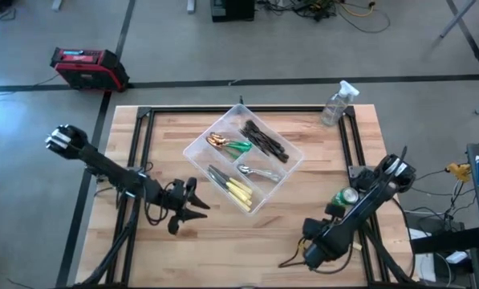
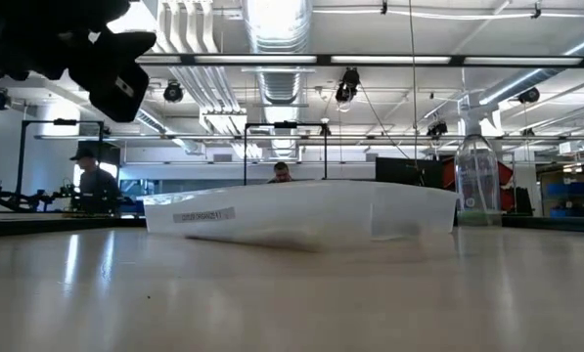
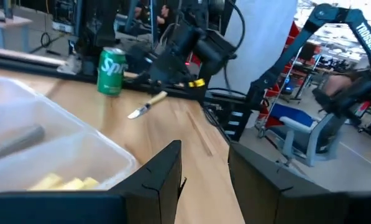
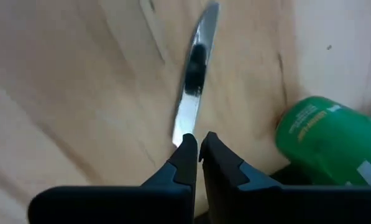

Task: Sort silverware
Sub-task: Put the yellow knife into the transparent silverware tray

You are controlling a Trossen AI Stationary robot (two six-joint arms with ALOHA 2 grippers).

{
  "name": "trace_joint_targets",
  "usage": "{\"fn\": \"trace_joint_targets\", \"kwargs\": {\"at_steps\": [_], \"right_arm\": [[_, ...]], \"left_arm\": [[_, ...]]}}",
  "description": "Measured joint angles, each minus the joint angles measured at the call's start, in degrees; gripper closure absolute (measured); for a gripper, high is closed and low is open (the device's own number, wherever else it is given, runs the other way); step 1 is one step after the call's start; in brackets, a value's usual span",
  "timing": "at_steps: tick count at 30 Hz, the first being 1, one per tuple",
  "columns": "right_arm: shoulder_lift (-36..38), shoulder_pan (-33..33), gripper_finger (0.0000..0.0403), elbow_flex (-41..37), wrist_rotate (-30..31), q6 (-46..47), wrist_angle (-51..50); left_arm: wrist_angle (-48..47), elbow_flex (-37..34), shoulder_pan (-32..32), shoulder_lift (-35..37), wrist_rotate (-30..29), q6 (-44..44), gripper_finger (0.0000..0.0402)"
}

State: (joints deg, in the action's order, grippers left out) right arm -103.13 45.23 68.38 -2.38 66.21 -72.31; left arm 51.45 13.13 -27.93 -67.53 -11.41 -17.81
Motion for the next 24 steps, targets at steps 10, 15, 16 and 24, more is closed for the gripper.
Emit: {"fn": "trace_joint_targets", "kwargs": {"at_steps": [10, 15, 16, 24], "right_arm": [[0.3, -1.9, 0.0403, -9.9, -5.8, -1.7, 15.4], [0.2, -4.1, 0.0403, -9.2, -4.8, -3.7, 16.4], [0.1, -4.8, 0.0403, -8.6, -3.6, -4.6, 16.9], [0.2, -9.1, 0.0403, -4.8, 0.8, -11.8, 14.1]], "left_arm": [[9.6, 0.7, -6.6, -12.6, -7.6, -2.8, 0.0283], [9.9, 4.4, -7.3, -17.4, -8.7, -2.6, 0.0283], [9.7, 5.3, -7.3, -18.3, -8.7, -2.4, 0.0283], [2.4, 12.3, -7.3, -23.5, -8.6, -0.9, 0.0283]]}}
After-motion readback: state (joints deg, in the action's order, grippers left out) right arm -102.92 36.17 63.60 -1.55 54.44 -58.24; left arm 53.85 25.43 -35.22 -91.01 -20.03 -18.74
